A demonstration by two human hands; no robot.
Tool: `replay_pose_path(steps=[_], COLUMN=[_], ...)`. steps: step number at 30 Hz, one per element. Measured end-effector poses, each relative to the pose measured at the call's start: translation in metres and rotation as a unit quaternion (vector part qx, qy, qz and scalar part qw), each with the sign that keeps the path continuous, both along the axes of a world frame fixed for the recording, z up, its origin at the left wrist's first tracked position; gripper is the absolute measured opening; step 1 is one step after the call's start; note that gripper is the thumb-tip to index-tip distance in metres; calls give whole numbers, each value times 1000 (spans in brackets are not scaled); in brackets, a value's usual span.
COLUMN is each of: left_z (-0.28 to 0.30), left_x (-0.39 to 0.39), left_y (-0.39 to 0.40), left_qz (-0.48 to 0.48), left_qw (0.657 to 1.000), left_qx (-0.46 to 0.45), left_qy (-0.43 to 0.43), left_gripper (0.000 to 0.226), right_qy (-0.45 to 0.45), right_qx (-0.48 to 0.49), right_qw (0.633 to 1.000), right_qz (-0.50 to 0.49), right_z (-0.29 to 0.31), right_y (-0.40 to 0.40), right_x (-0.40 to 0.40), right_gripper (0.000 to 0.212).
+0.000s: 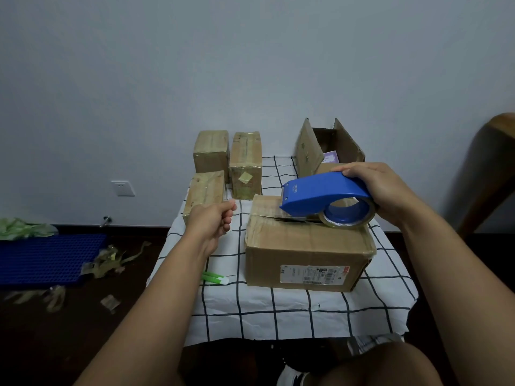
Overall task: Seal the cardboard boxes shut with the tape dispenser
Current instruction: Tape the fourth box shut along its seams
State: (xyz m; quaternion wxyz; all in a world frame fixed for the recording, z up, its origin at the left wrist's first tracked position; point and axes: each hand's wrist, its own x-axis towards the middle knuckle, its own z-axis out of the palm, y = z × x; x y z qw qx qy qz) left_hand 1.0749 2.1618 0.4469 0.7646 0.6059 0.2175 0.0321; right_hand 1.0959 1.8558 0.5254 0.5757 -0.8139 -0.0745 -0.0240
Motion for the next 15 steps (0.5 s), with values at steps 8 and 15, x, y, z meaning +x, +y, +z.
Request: replay_pose_path(steps=[8,15], left_z=[-16,-25], left_x=[-7,-9], left_y=[-5,-12], left_qz=[-18,-61], left_qw=[999,996], left_qx=[9,11], left_qy=[28,63], left_gripper=[16,20], right_qy=[0,-1], right_qx=[-8,-18], right_qw=[1000,1000], right_qz=[12,10], right_z=[2,1], right_y=[2,3], right_x=[-1,-2], right_gripper=[32,29])
